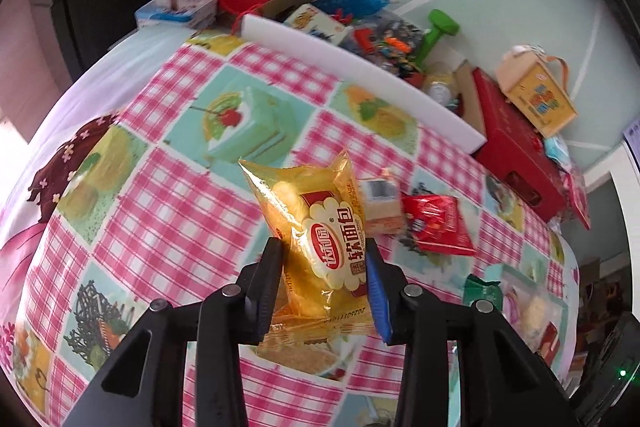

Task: Organize snacks
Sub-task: 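Carry the green packet and yellow bag into the tray and open both grippers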

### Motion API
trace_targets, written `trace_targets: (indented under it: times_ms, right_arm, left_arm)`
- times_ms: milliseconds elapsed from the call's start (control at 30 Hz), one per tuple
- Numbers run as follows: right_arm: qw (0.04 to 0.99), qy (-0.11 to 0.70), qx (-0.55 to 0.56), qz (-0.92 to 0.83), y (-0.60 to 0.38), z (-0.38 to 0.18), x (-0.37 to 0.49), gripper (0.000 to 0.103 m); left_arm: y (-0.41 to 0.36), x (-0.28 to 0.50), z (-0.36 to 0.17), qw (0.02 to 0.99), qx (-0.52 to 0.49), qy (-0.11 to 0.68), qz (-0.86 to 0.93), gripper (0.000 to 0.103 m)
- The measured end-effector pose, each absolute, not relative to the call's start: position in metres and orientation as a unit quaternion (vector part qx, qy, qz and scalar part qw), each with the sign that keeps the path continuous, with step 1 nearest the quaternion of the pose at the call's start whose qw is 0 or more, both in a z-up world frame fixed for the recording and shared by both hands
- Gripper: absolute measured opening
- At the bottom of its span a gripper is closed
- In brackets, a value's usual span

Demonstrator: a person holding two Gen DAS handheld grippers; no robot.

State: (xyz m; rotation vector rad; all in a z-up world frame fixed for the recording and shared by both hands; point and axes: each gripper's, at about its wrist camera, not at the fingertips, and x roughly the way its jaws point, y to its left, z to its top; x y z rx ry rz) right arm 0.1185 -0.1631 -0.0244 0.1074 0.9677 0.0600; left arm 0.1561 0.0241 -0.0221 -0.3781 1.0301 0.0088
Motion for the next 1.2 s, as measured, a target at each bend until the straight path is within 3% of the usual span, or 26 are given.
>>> trace_targets:
  times_ms: [733,1200]
  right_arm:
    - [0.896,0.438,0.078,-0.023,-0.195,0.002,0.067,0.042]
    - [0.880,0.429,0.150,-0.136,-0.302,-0.001,0.058,0.043]
  left_arm:
    - [-0.055,0.122,0.000,0.862,-0.139,0.478,-0.094,0.041]
    - [-0.145,0.108,-0.013,0.843,-0.084,0.486,-0.213,0.041]
